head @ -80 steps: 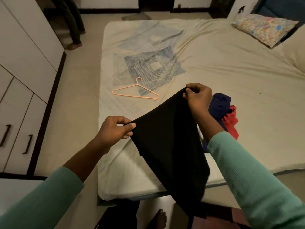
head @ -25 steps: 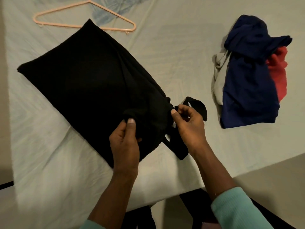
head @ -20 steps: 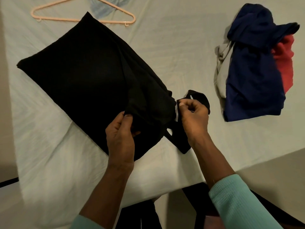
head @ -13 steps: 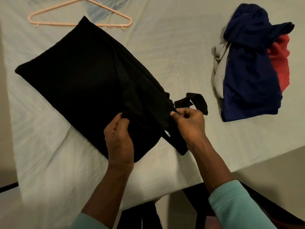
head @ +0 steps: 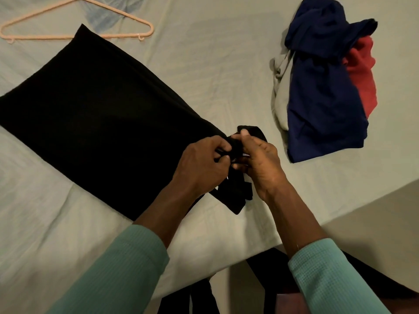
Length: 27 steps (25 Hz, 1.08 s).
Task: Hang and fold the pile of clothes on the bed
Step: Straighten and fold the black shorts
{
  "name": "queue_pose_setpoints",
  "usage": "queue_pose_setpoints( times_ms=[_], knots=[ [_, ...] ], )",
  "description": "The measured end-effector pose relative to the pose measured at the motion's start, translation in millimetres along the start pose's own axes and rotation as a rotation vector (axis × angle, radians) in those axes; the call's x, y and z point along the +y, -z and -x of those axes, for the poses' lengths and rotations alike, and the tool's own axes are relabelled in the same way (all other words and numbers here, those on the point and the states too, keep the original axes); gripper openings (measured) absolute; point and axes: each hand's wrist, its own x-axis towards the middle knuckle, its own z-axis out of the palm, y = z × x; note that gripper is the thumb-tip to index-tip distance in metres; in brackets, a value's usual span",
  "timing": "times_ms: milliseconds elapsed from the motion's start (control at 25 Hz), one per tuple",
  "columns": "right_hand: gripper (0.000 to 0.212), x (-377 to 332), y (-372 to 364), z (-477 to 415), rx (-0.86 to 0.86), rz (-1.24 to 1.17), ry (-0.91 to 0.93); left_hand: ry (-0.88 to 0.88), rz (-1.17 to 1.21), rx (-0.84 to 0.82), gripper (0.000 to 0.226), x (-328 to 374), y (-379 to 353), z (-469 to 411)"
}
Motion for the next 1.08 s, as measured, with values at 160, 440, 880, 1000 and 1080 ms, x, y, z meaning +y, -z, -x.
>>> queue_pose_setpoints(
  times_ms=[160,440,880,1000,1080],
  knots=[
    [0.017,8,-4,-12,0.058,0.16,0.011,-0.085,-0.011,0.061,0.028,-10,-4,20],
    [0.007,21,-1,-24,0.166,-0.062,-0.084,-0.101,-0.4,0.145,0.06,-83,19,113],
    [0.005,38,-15,-22,0.304,0.19,0.13,-0.198,-0.537,0.127,0.045,-126,29,160],
    [0.006,42,-19,-21,0.349,0.206,0.164,-0.173,-0.408,0.179,0.03,-128,29,159],
    [0.006,45,-21,-20,0.38,0.205,0.179,-0.111,-0.229,0.271,0.021,-119,33,159]
  ],
)
